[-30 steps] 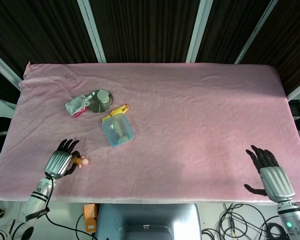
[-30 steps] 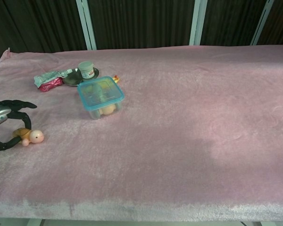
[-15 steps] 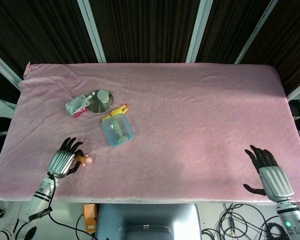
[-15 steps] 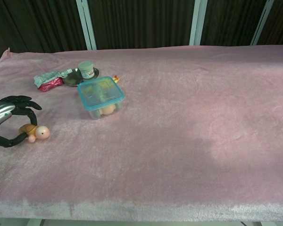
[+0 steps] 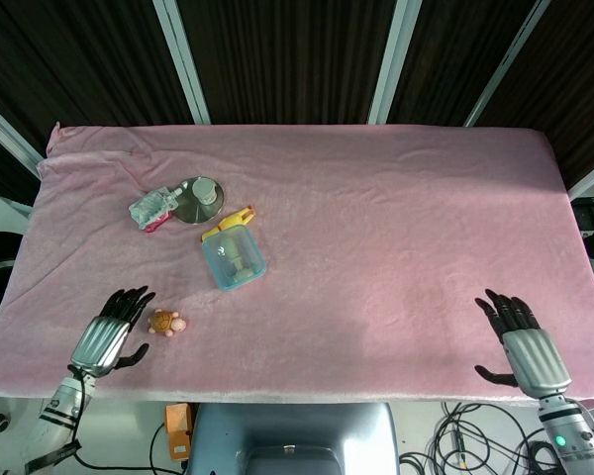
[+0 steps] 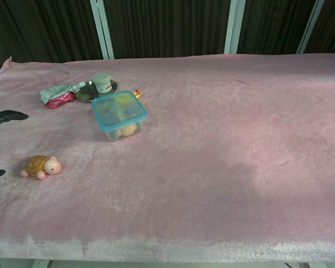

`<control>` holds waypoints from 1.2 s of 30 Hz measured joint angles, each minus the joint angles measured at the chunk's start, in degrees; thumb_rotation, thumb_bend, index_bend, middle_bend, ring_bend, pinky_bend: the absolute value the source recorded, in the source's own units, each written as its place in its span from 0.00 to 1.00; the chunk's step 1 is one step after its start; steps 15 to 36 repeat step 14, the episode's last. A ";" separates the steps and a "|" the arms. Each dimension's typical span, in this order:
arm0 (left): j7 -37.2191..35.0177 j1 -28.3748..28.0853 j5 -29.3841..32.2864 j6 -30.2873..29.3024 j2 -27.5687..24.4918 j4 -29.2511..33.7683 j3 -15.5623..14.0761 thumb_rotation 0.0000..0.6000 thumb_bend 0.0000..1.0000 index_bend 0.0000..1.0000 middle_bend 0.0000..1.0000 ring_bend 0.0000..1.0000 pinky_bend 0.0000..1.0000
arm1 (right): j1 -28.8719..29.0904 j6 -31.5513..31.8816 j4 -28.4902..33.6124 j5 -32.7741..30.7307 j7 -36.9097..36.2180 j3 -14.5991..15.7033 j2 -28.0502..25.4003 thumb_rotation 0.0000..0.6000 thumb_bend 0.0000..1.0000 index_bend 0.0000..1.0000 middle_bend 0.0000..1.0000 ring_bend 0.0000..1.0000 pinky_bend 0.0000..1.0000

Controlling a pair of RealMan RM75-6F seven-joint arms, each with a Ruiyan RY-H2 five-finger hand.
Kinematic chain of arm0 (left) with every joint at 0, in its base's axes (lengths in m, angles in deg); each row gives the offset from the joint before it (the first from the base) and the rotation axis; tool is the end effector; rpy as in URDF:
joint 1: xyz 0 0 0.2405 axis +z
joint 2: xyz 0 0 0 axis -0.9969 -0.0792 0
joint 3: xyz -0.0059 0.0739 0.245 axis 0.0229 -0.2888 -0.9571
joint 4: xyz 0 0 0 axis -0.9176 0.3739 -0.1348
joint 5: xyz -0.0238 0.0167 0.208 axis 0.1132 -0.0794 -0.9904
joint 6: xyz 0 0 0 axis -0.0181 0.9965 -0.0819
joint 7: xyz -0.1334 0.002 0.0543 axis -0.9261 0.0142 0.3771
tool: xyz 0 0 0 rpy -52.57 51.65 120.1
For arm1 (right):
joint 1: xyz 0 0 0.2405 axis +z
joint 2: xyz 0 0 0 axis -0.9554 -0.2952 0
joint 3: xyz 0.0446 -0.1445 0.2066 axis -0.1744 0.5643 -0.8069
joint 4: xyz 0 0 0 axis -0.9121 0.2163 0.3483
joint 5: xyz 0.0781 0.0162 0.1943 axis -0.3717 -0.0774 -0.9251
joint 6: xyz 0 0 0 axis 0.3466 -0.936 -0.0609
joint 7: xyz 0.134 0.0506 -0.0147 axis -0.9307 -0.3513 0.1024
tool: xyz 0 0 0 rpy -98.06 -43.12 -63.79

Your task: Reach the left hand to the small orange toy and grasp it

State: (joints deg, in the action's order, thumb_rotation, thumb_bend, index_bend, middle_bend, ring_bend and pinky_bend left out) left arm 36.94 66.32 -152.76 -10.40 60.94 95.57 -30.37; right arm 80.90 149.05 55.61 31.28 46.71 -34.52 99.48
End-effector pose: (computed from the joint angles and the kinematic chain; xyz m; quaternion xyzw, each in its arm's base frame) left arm -0.2863 0.2314 0.0519 -0.7009 -0.4085 -0.3671 0.4550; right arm -0.3013 -0.1762 0.1235 0.6722 -0.4183 0.3277 0.5155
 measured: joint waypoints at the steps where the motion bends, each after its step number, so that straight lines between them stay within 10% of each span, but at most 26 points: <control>1: -0.04 0.86 -0.83 -1.56 -1.51 1.43 -0.63 1.00 0.32 0.00 0.00 0.00 0.03 | 0.13 -0.12 0.10 -0.04 0.05 0.01 0.06 1.00 0.25 0.00 0.00 0.00 0.00; 12: -3.24 15.35 -8.76 -23.07 -7.64 1.43 -6.89 1.00 0.32 0.00 0.00 0.00 0.03 | 0.65 -1.36 0.51 0.97 1.77 0.75 0.72 1.00 0.25 0.00 0.00 0.00 0.00; 36: -3.76 16.36 -9.30 -23.98 -7.18 -0.49 -6.92 1.00 0.31 0.00 0.00 0.00 0.03 | 0.73 -1.42 0.61 0.89 1.57 0.80 0.79 1.00 0.25 0.00 0.00 0.00 0.00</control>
